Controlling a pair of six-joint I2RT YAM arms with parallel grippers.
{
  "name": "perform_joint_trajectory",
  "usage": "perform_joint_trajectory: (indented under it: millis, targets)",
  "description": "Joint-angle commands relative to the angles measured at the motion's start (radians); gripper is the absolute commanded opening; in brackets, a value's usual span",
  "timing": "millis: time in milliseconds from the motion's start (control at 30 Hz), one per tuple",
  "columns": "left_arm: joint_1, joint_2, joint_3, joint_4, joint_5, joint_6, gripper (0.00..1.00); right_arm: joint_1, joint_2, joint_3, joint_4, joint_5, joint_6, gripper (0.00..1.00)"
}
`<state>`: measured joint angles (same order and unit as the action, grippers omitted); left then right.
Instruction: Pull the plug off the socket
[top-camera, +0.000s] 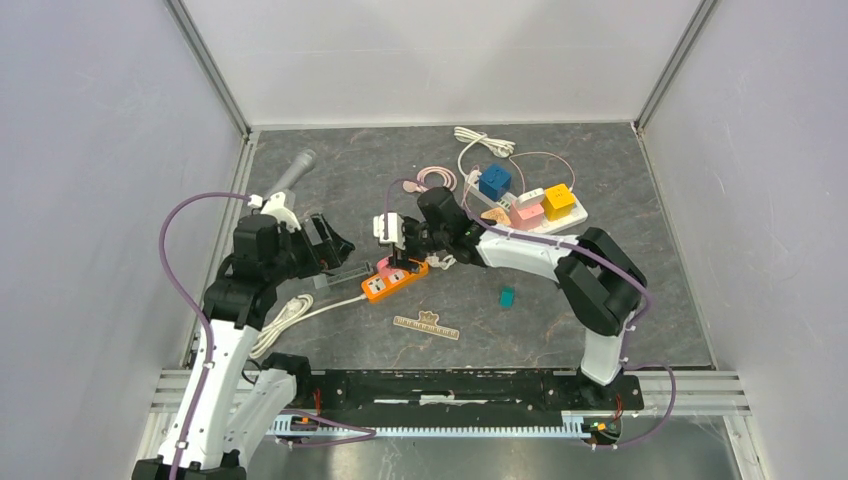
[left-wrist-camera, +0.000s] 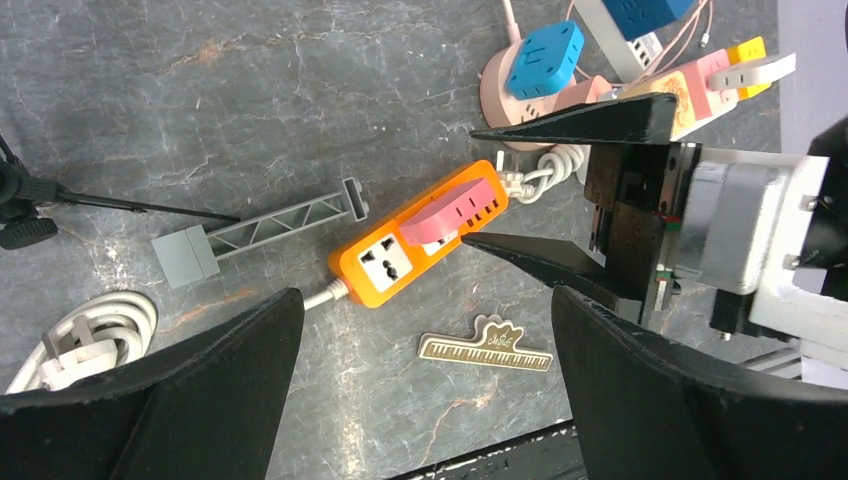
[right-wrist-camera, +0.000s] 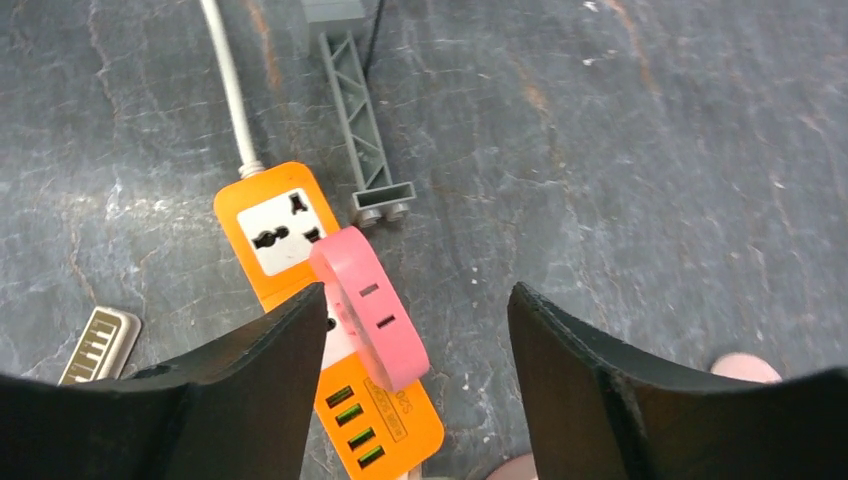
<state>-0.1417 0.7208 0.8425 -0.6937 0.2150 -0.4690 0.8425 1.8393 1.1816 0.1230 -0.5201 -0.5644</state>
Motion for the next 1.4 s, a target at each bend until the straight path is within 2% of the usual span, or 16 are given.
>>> perform_joint_trajectory:
  millis: [0, 100, 200, 300, 400, 600, 800, 867, 933, 967, 1100, 1200, 1367]
  targets:
    - [-0.001, 0.012, 0.049, -0.038, -0.005, 0.053, 1.0, -0.001, 0.071, 0.135, -0.279, -0.127, -0.192, 0.69]
    - [-0.001, 0.018, 0.052, -0.05, -0.005, 0.055, 1.0, -0.001, 0.095, 0.164, -0.362, -0.159, -0.24, 0.64]
    - [-0.001, 0.018, 0.044, -0.049, 0.002, 0.047, 1.0, -0.002, 0.088, 0.143, -0.35, -0.154, -0.245, 0.54]
    - [-0.001, 0.026, 0.025, -0.032, 0.037, 0.052, 1.0, 0.006, 0.077, 0.127, -0.288, -0.073, -0.188, 0.37]
    - [-0.001, 0.041, 0.003, -0.012, 0.048, 0.041, 0.99, 0.012, 0.055, 0.1, -0.269, -0.041, -0.193, 0.24]
    - [-0.001, 0.057, -0.061, 0.042, 0.071, -0.003, 0.98, 0.014, -0.002, 0.042, -0.298, 0.015, -0.225, 0.18]
    - [-0.001, 0.075, -0.19, 0.17, 0.118, -0.112, 0.95, 0.016, -0.088, -0.063, -0.286, 0.018, -0.233, 0.22]
    - [-0.001, 0.109, -0.188, 0.175, 0.13, -0.13, 0.94, 0.019, -0.098, -0.072, -0.295, 0.02, -0.223, 0.31]
    - [-0.001, 0.157, -0.181, 0.178, 0.119, -0.15, 0.93, 0.022, -0.093, -0.077, -0.279, 0.018, -0.201, 0.52]
    - [-0.001, 0.178, -0.182, 0.185, 0.114, -0.16, 0.91, 0.023, -0.086, -0.077, -0.271, 0.019, -0.19, 0.57]
    - [-0.002, 0.243, -0.222, 0.22, 0.081, -0.212, 0.88, 0.025, -0.041, -0.034, -0.267, 0.049, -0.15, 0.67]
    - [-0.015, 0.272, -0.269, 0.276, 0.081, -0.254, 0.86, 0.027, 0.003, 0.038, -0.318, 0.061, -0.143, 0.65]
    - [-0.097, 0.31, -0.298, 0.341, 0.016, -0.294, 0.82, 0.026, 0.007, 0.029, -0.302, 0.02, -0.162, 0.53]
